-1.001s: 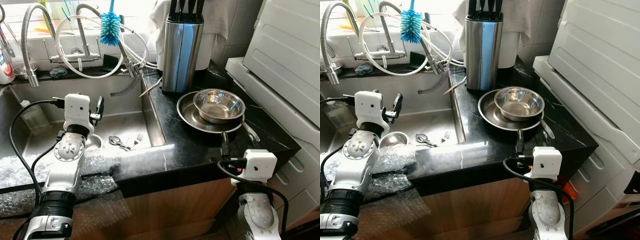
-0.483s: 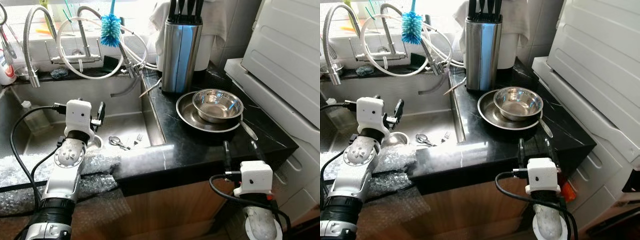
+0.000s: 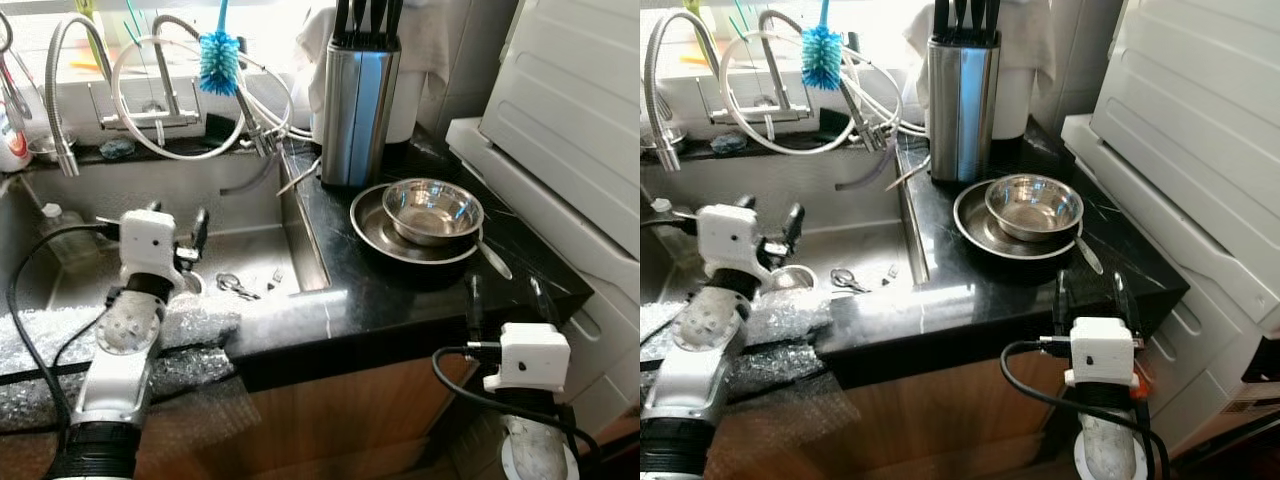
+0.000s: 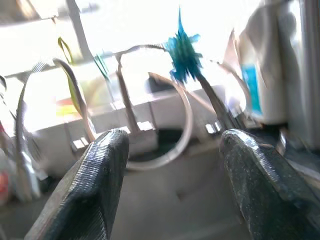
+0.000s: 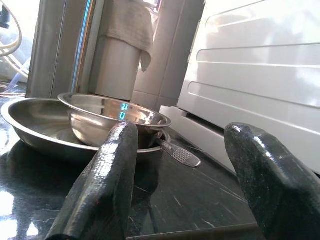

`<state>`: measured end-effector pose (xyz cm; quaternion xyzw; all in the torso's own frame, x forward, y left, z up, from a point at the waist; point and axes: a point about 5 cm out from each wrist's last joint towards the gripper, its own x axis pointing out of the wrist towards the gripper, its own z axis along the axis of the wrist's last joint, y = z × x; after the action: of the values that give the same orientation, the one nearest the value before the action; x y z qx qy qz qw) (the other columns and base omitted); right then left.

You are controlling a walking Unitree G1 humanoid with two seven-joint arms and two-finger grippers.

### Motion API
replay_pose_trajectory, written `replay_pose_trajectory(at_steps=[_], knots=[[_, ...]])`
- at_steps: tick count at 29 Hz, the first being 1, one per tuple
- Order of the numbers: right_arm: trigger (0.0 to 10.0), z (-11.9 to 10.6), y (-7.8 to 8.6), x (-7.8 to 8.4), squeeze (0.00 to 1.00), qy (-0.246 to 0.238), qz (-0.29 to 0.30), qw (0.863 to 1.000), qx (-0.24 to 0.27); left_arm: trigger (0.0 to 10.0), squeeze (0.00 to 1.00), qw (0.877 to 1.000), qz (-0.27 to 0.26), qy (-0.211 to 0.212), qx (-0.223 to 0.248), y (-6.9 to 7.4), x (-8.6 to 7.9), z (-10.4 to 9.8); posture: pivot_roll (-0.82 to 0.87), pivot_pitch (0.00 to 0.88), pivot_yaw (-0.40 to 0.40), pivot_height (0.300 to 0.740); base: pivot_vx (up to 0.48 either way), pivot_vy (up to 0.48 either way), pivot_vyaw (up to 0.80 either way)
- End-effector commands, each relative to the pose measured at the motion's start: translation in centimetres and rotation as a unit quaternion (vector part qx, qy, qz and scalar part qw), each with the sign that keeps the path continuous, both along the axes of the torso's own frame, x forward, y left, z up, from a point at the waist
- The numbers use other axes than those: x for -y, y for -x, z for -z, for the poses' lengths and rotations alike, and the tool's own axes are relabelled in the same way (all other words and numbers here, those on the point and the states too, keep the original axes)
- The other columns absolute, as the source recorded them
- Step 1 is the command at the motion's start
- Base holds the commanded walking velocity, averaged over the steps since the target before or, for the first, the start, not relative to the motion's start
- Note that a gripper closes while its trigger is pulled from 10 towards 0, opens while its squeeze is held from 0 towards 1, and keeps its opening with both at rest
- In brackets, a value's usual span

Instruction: Kitchen organization

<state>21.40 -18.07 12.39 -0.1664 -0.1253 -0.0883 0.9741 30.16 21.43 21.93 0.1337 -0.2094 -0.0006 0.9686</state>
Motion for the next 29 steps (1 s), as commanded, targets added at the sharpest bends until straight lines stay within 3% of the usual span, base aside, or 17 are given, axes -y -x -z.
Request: replay_pose_trajectory(at_steps=[1,9,21,29], knots=[[10.0,-0.5,0.1,-0.1,0.0,-0.003,0.002,1.0,0.01,10.0,0.0,1.0,0.006,0.001,0.004,0.4,-0.2,-0.7,-0.16,0.0,-0.01,0.74,0.0,0.0,0.0],[10.0,-0.9,-0.2,0.1,0.0,-0.001,0.007,1.0,0.015,10.0,0.0,0.997,-0.017,-0.033,-0.07,3.7,-2.1,2.6,-0.16,0.009,-0.013,0.74,0.0,0.0,0.0],[10.0,-1.8,-1.0,0.5,0.0,0.004,0.017,0.999,0.03,10.0,0.0,0.994,-0.037,0.002,-0.101,4.8,-1.7,4.3,-0.16,0.03,-0.017,0.74,0.0,0.0,0.0],[10.0,-1.7,-1.4,1.1,0.0,-0.004,0.029,0.999,0.028,10.0,0.0,0.994,-0.029,0.019,-0.101,4.0,-0.5,4.4,-0.16,0.03,-0.016,0.74,0.0,0.0,0.0]])
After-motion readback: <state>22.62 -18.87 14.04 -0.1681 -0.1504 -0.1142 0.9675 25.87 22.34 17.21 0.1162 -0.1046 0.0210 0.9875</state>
